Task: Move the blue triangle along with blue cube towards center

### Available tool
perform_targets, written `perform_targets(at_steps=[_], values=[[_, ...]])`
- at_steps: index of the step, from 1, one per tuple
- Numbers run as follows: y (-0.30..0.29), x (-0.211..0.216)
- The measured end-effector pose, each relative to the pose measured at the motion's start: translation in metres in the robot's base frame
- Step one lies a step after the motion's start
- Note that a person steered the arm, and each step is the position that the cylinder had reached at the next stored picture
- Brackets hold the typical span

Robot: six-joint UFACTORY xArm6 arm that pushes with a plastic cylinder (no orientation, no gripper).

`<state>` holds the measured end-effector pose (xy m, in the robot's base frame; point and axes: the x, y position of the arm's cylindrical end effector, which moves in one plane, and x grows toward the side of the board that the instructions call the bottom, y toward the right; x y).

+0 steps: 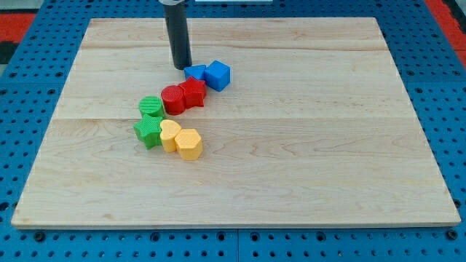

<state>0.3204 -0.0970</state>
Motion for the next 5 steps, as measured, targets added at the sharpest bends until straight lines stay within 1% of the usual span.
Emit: perform_targets(at_steps=[2,5], values=[[-0.004,0.011],[0.035,0.012]])
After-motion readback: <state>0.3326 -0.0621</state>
